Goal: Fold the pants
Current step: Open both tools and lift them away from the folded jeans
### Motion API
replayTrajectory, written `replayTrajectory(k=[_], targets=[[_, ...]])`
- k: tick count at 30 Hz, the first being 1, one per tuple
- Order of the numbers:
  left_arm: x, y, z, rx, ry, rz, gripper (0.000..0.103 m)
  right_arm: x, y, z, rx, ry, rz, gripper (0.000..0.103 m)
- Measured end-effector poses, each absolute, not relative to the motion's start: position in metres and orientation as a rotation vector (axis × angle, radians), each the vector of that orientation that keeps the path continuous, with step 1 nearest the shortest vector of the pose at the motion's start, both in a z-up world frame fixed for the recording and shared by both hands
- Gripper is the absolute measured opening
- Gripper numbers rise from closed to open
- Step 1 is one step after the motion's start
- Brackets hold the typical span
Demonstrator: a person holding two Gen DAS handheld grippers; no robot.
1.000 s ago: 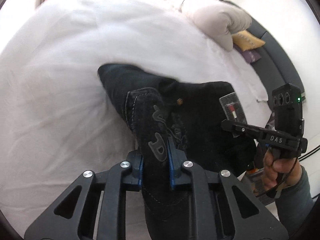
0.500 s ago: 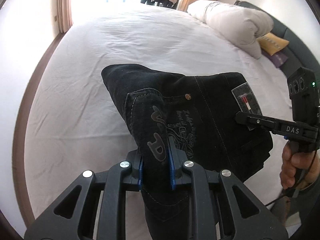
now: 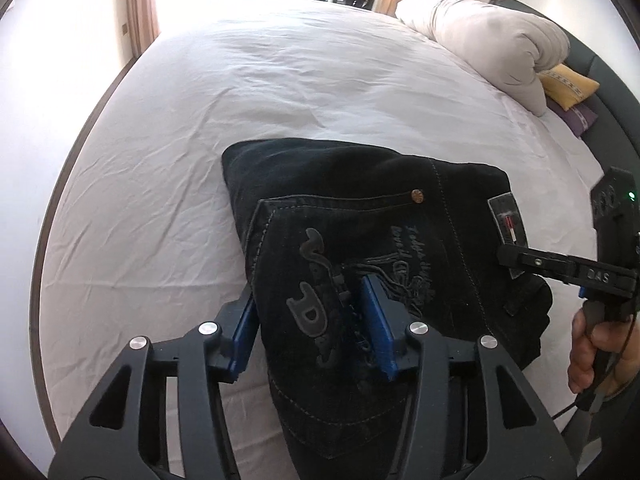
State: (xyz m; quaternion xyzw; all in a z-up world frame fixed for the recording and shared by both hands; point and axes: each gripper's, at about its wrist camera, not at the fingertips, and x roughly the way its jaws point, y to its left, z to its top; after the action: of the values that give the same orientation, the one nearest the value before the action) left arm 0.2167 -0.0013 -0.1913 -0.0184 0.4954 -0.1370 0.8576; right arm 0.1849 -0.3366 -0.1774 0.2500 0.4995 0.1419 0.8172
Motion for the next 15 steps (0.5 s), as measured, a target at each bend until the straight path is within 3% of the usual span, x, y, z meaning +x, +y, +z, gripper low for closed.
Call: replayTrajectory(k=[3, 5, 8, 11, 13, 15], targets=[[0.204, 0.004, -0.176, -0.032, 0.989, -0.249, 0.059, 0.171, -0.339, -0.161, 0.500, 1.031, 0.276, 0.054], [0.188, 0.008, -0.155, -0.016, 0.913, -0.208, 0.080, 0.156, -0.338, -0.138, 0.449, 0.980, 0.244, 0.054], [0.150, 0.006, -0.109, 0.035, 0.730, -0.174, 0.102, 0.128, -0.329, -0.097, 0.329, 0.855, 0.195, 0.073], [0.092, 0.002, -0.049, 0.080, 0.455, -0.136, 0.103, 0.084, -0.316, -0.042, 0.221, 0.656, 0.156, 0.086], [0.050, -0.002, -0.014, 0.122, 0.296, -0.082, 0.103, 0.054, -0.309, -0.010, 0.168, 0.520, 0.122, 0.101], [0.009, -0.009, 0.017, 0.162, 0.165, -0.005, 0.103, 0.022, -0.301, 0.022, 0.126, 0.371, 0.091, 0.103]])
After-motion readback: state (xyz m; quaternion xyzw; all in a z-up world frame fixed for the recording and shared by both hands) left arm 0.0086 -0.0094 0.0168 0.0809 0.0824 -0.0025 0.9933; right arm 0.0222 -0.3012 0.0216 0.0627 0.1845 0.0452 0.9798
